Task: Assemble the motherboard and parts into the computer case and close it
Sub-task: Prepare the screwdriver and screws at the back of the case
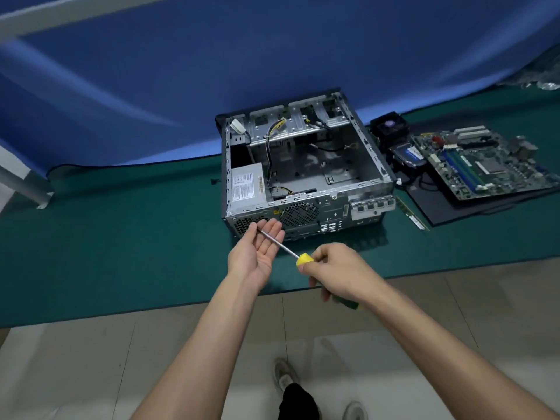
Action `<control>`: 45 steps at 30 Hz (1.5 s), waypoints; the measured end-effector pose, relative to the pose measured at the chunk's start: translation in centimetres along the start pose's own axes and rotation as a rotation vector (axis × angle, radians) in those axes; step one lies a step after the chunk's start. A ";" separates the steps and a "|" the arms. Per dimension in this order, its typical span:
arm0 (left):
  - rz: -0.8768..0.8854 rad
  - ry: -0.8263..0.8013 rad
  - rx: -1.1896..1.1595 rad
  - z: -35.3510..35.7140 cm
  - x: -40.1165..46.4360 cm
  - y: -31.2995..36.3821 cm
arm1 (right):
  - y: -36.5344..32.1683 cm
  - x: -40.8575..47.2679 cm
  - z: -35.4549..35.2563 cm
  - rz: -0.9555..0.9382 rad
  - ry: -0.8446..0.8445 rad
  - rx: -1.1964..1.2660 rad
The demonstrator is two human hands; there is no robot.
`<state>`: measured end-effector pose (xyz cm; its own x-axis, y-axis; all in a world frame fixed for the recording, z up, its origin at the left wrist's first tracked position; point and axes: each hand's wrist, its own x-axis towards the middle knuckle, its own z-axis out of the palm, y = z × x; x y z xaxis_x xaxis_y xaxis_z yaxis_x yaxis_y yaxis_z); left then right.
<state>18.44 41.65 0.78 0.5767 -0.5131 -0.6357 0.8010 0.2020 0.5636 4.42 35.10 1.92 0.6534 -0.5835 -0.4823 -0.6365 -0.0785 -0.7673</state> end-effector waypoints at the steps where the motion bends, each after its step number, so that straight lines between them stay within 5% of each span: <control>1: -0.022 -0.002 0.017 0.3 0.6 -0.1 | 0.3 0.2 0.5 0.002 0.033 -0.001; 9: -0.124 0.003 0.126 1.7 3.9 0.1 | 1.0 1.6 3.1 0.039 0.170 0.073; 34: -0.151 0.015 0.403 1.6 5.9 1.6 | -0.8 2.5 8.8 0.118 0.242 0.368; 42: -0.094 0.039 0.422 2.0 5.3 1.4 | -1.6 2.2 9.3 0.116 0.289 0.255; 45: -0.106 0.028 0.439 2.0 5.0 1.3 | -1.9 2.4 9.0 0.161 0.231 0.408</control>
<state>22.05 37.70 -0.58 0.5039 -0.4882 -0.7125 0.7154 -0.2264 0.6611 10.89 41.10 -1.57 0.4226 -0.7295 -0.5378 -0.4797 0.3234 -0.8157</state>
